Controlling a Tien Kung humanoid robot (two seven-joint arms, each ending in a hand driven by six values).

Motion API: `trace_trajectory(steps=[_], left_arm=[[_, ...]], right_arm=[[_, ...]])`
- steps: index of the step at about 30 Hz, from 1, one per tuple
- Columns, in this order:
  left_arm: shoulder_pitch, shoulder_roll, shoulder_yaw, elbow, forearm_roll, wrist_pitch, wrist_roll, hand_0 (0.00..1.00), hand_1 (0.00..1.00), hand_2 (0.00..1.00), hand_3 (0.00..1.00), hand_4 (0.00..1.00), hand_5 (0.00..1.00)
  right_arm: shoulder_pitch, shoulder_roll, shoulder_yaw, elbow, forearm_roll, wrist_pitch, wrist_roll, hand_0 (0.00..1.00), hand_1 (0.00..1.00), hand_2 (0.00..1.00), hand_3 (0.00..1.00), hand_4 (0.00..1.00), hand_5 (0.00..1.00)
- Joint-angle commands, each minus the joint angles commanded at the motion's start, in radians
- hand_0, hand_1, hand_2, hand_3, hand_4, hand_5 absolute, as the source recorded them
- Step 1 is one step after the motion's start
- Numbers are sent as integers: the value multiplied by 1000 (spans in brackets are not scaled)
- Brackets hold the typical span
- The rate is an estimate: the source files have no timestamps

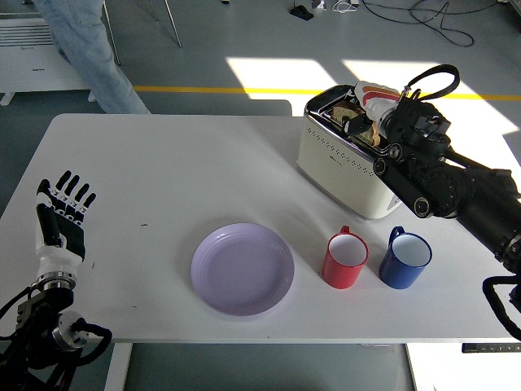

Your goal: Push plate across desktop,pick up the break from the machine,place the break in the plate

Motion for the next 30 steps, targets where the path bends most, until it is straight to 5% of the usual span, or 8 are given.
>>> trace_trajectory(steps=[14,25,30], left_arm=[[8,0,0,-1,-1,-2,-1,769,817,870,810,591,998],[14,0,-1,-3,-1,-3,-2,770,817,870,810,592,998],[12,0,-2,-3,-1,-2,-2,770,817,870,810,592,998]], right_arm=[[-22,-18,50,52,-39,-46,-12,353,399,442,480,399,37],[-45,-101,186,204,-159,-56,-42,332,378,424,470,363,52],[-49,-152,240,334,-225,-55,-61,325,376,422,467,350,60]])
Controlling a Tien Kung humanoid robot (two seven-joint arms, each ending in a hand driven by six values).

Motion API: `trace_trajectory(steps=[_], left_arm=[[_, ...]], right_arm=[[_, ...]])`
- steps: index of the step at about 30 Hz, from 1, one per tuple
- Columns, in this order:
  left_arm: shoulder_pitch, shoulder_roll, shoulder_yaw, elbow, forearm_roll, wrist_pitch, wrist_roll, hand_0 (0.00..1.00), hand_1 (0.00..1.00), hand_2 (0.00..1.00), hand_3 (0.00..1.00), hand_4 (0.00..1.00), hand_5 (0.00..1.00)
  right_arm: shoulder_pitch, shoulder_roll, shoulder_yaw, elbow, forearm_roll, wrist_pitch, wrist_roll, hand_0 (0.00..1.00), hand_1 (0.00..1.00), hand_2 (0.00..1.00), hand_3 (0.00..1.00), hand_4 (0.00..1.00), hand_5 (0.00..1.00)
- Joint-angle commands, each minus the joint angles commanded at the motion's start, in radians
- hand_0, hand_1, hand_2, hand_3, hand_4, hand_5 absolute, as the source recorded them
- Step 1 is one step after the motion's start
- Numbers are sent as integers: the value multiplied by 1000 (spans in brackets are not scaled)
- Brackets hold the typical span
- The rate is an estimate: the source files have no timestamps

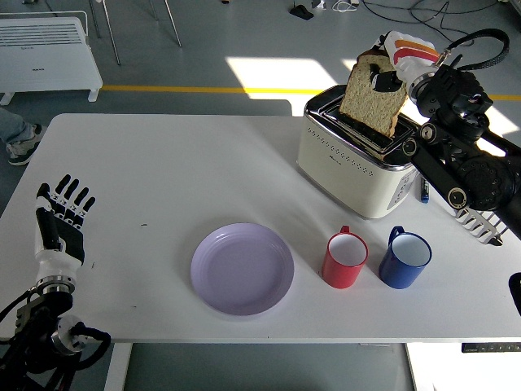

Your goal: Push plate across desktop,pick up the break from the machine,place the break in the plate

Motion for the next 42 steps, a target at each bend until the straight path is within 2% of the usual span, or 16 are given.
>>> trace_trajectory(steps=[3,4,7,11,14,16,20,25,30,38,42], left_arm=[[-1,0,-3,0,-1,0,0,770,817,870,810,594,998],[-1,0,-3,0,-1,0,0,770,817,870,810,594,998],[-3,0,-5,0,0,0,0,770,817,870,810,594,998],[-3,0,-6,-1,1,0,1,770,817,870,810,593,998],[-4,0,-7,-1,1,0,0,770,818,870,810,592,998],[-5,0,-7,-1,1,1,0,770,818,870,810,592,998],[-6,0,-9,-2,2,2,0,770,817,870,810,593,998],[-4,0,-19,-1,4,3,4,770,817,870,810,593,998],[-1,0,-28,-2,7,4,7,770,816,870,809,593,998],[-1,0,-38,-1,6,5,9,769,816,870,809,593,998],[-5,0,-36,9,7,7,12,769,816,870,809,593,998]], right_arm=[[-2,-21,21,86,-9,0,-13,317,370,413,461,331,67],[-3,-22,22,95,-9,0,-14,317,370,413,461,331,67],[-10,-39,33,196,23,1,-29,317,370,413,461,331,67],[-24,-58,-9,342,137,23,-45,306,353,397,448,307,80],[-35,-64,-55,413,235,54,-49,282,336,379,438,297,94],[-42,-66,-87,438,314,68,-48,282,336,379,438,297,94],[-51,-71,-144,452,435,82,-45,278,331,380,436,295,106],[-67,-79,-267,478,543,79,-41,278,331,380,436,295,106],[-101,-82,-374,492,676,74,-7,280,330,378,435,295,104],[-173,-41,-396,458,733,17,61,302,340,384,436,305,113],[-221,-9,-387,415,753,-26,114,302,340,384,436,305,113]])
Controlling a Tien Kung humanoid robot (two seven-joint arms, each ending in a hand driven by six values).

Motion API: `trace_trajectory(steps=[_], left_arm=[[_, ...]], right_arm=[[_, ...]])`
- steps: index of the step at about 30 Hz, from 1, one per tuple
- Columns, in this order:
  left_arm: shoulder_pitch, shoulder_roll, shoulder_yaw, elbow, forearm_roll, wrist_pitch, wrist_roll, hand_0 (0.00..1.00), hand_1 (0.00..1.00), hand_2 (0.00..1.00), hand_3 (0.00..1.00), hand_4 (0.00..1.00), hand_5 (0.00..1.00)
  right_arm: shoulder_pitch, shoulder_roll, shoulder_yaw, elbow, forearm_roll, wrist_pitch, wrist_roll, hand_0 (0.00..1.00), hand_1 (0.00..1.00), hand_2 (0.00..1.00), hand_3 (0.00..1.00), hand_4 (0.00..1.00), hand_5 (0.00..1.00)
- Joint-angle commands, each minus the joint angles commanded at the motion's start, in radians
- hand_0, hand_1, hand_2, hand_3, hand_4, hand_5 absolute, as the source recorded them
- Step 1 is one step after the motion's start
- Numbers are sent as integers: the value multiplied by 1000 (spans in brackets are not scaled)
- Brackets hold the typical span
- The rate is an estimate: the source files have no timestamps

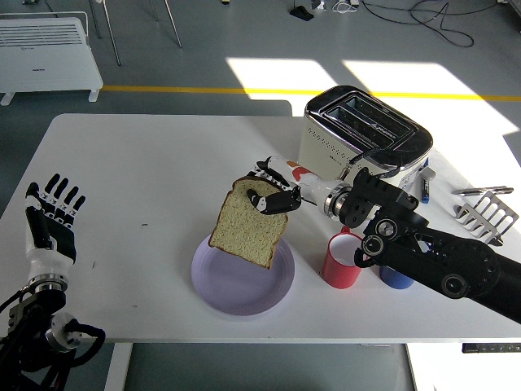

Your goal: Push plate across desktop,pick up the break from the machine,place the break in the plate

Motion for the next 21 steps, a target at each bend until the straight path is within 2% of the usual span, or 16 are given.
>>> trace_trajectory(steps=[5,12,21], left_arm=[[2,0,0,4,-1,1,1,768,816,870,807,591,998],[0,0,-3,4,-2,2,0,769,816,870,807,591,998],[2,0,-3,5,-2,3,-1,768,817,870,806,590,998]], right_arm=[[-43,19,4,-29,73,-28,55,310,343,386,438,305,105],[-80,19,-20,-46,121,-39,116,313,346,388,438,311,108],[-78,25,-92,-82,142,-31,166,333,375,414,450,318,131]])
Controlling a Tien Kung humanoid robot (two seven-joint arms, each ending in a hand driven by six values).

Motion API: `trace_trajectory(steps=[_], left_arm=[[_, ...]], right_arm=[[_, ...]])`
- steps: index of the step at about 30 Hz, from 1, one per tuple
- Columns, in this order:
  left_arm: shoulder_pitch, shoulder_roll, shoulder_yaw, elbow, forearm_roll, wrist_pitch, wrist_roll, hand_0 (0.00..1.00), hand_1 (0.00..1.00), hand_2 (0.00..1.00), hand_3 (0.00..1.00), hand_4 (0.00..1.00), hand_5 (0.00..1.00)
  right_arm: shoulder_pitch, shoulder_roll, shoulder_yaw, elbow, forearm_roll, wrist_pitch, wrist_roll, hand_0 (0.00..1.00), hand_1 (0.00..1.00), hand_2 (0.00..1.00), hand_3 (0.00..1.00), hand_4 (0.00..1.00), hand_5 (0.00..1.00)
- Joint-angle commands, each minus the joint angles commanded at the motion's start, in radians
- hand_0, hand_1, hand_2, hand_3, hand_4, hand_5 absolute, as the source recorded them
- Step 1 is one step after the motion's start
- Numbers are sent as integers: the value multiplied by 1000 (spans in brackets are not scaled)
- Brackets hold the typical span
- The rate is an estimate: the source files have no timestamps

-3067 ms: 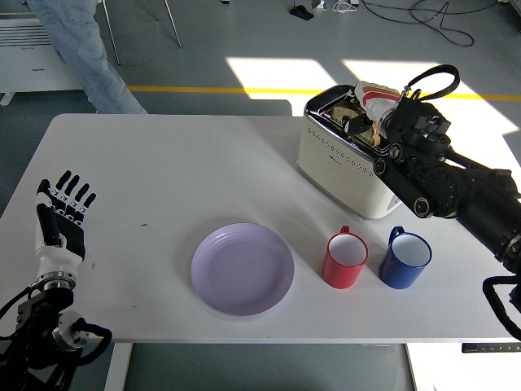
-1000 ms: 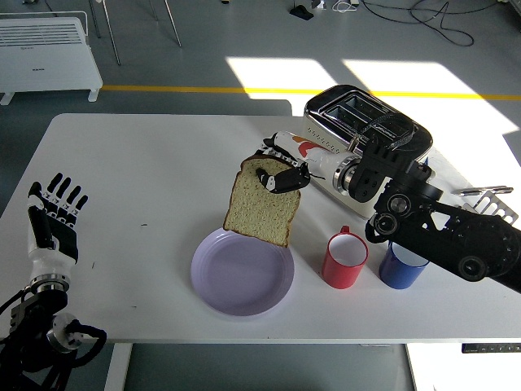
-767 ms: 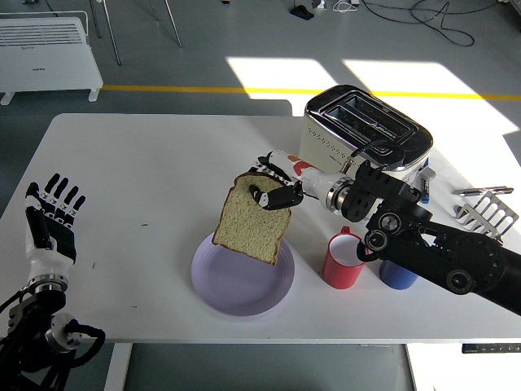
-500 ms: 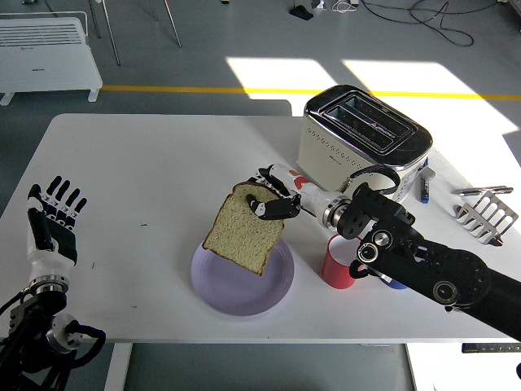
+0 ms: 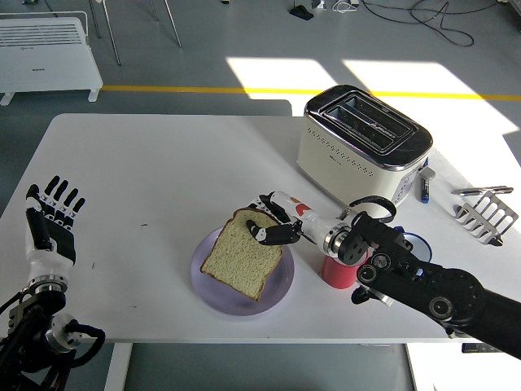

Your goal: Push plate across desktop,pick up the break from the machine,place the break in the plate

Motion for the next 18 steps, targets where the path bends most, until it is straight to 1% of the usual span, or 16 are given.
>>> trace_trajectory(steps=[4,5,7,10,11,16,17,18], left_arm=[[3,0,2,-1,0,0,-1,768,817,870,806,590,998],[4,0,2,-1,1,0,-1,767,816,870,805,590,998],[6,0,2,-2,0,1,-1,767,816,870,805,590,998],[9,0,3,-2,0,2,-2,767,816,870,805,590,998],[10,0,3,-2,0,2,-2,767,816,870,804,589,998],[13,0,4,-6,-1,5,-3,767,816,870,804,589,998],[13,0,4,-6,-1,5,-3,766,816,870,804,589,998],[14,0,5,-6,-1,5,-4,766,816,870,804,589,998]], right_arm=[[14,13,-28,-30,-45,23,29,333,375,414,450,318,131],[16,15,-30,-35,-53,24,33,408,455,482,494,363,201],[18,20,-33,-47,-63,27,44,408,455,482,494,363,201],[20,29,-35,-68,-83,45,51,408,455,482,494,363,201],[20,30,-35,-69,-85,47,52,474,528,523,521,464,251],[20,35,-42,-99,-124,74,53,474,528,523,521,464,251],[20,35,-43,-104,-131,77,53,518,581,557,552,518,244],[20,36,-42,-111,-142,81,55,518,581,557,552,518,244]])
